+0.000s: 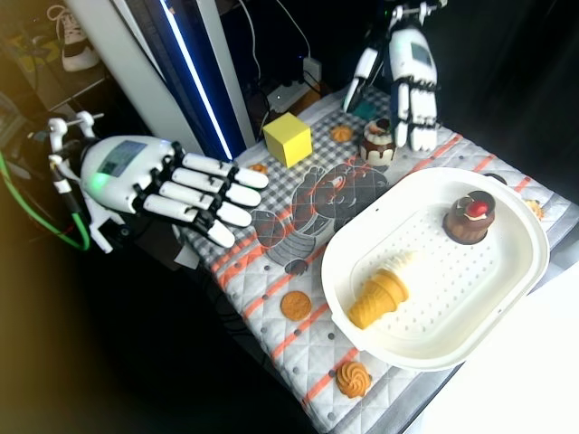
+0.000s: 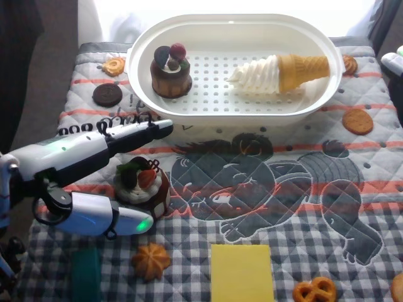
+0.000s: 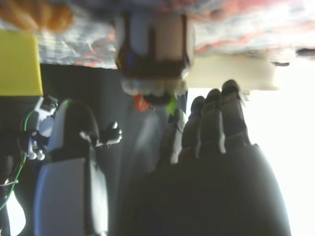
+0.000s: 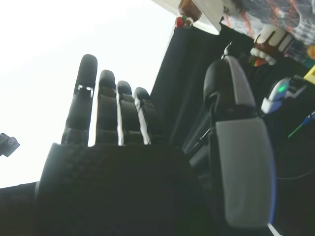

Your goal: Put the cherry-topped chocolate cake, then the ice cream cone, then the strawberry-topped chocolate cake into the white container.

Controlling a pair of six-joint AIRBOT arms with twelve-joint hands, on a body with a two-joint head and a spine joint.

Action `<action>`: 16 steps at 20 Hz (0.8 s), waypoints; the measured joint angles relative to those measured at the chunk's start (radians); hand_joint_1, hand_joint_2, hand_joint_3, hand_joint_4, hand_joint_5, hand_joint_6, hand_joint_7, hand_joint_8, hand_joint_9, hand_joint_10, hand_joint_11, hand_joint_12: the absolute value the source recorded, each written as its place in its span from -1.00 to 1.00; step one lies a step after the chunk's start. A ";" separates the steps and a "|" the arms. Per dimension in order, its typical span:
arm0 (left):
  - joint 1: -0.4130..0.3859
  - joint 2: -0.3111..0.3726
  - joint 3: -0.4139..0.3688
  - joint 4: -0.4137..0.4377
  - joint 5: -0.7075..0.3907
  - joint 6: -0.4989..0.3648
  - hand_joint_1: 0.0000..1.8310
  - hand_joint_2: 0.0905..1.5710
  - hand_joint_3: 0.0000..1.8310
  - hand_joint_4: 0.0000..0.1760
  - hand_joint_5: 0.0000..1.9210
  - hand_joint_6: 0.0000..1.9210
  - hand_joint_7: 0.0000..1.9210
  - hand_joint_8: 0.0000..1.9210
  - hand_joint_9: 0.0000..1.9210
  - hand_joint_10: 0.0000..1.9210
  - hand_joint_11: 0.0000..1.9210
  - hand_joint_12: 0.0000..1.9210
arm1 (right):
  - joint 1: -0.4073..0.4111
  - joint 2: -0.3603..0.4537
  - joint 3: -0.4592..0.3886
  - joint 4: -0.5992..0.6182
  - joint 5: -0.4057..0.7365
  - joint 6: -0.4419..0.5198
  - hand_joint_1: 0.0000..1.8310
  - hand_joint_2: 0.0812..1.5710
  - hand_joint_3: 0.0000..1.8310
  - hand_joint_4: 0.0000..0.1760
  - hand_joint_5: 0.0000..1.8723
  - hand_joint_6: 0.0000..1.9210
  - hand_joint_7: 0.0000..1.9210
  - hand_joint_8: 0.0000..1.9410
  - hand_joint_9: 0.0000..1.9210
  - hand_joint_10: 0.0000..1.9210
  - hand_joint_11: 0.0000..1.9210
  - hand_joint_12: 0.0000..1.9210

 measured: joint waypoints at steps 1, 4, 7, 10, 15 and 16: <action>0.000 -0.004 0.001 -0.003 0.007 0.000 0.27 0.48 -1.00 -1.00 -0.38 0.06 -0.19 0.11 -0.42 0.26 -0.63 0.87 | 0.000 0.000 0.000 0.006 0.001 0.000 -0.19 0.47 -1.00 -1.00 -1.00 -1.00 -1.00 -1.00 -0.90 -0.96 -1.00 -0.10; -0.003 -0.004 0.005 -0.002 0.001 0.001 0.31 0.51 -1.00 -1.00 -0.22 0.26 -0.10 0.41 -0.24 0.57 -0.39 0.99 | -0.006 -0.002 0.000 0.007 0.006 0.000 -0.19 0.49 -1.00 -1.00 -1.00 -1.00 -1.00 -1.00 -0.89 -0.96 -1.00 -0.10; -0.019 -0.004 0.005 -0.001 -0.006 0.001 0.32 0.52 -1.00 -1.00 -0.24 0.26 -0.12 0.48 -0.25 0.62 -0.30 1.00 | -0.006 -0.006 0.000 0.010 0.005 0.000 -0.19 0.53 -0.99 -1.00 -1.00 -1.00 -1.00 -1.00 -0.89 -0.97 -1.00 -0.02; -0.052 -0.004 0.006 -0.008 -0.054 0.001 0.43 0.52 -1.00 -1.00 -0.25 0.29 -0.14 0.38 -0.24 0.60 -0.48 0.88 | -0.007 -0.006 0.000 0.012 0.007 0.000 -0.18 0.54 -0.99 -1.00 -1.00 -1.00 -1.00 -1.00 -0.89 -0.98 -1.00 0.03; -0.179 -0.037 0.051 -0.056 -0.076 0.088 0.34 0.50 -1.00 -1.00 -0.15 0.05 -0.13 0.57 -0.19 0.82 -0.20 1.00 | -0.011 -0.009 0.000 0.017 0.008 0.000 -0.25 0.49 -1.00 -1.00 -1.00 -1.00 -1.00 -1.00 -0.87 -0.96 -1.00 0.17; -0.230 -0.064 0.082 -0.063 -0.055 0.107 0.34 0.50 -1.00 -1.00 -0.13 0.07 -0.14 0.55 -0.29 0.77 -0.37 1.00 | -0.011 -0.011 0.000 0.017 0.008 0.000 -0.23 0.49 -1.00 -1.00 -1.00 -1.00 -1.00 -1.00 -0.87 -0.96 -1.00 0.18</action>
